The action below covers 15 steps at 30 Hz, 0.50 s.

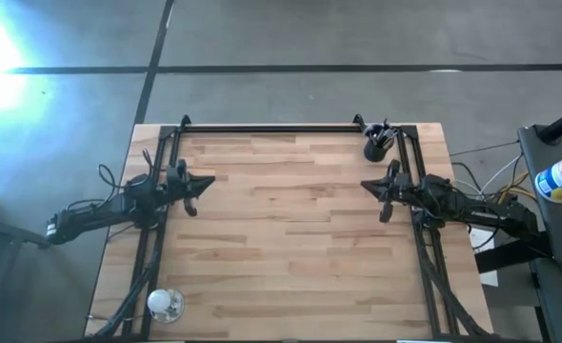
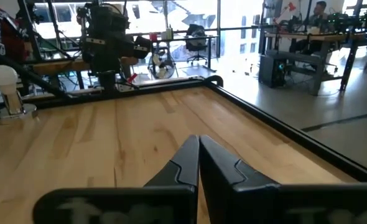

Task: Put items in baskets/containers
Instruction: Return to Home Position

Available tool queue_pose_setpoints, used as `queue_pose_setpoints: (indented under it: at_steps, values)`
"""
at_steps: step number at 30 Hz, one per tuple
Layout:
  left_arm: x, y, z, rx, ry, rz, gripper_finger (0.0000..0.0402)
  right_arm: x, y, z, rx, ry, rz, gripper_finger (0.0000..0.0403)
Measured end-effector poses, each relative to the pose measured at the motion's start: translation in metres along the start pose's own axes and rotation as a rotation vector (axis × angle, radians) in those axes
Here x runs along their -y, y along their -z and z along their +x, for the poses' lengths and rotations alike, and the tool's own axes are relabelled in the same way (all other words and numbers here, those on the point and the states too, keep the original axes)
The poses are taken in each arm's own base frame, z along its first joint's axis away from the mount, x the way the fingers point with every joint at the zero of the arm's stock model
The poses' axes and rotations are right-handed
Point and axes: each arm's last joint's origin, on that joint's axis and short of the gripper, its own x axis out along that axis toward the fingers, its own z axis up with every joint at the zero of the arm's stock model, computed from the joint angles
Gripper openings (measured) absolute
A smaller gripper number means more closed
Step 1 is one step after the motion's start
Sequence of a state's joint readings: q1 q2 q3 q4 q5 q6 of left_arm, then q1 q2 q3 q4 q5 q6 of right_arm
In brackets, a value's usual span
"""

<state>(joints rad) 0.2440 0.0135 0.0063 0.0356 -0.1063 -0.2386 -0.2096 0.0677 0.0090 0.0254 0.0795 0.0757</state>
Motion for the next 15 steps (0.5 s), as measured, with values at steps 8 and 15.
queue_pose_setpoints:
  at_steps: [8, 15]
  values:
    - [0.0001, -0.0002, 0.0, 0.003, 0.001, -0.001, 0.0, 0.0, 0.0, 0.0, 0.0, 0.0, 0.002, 0.0009]
    - [0.0002, -0.0004, 0.0, 0.005, 0.003, -0.001, 0.0, 0.0, 0.0, 0.0, 0.0, 0.0, 0.001, 0.0009]
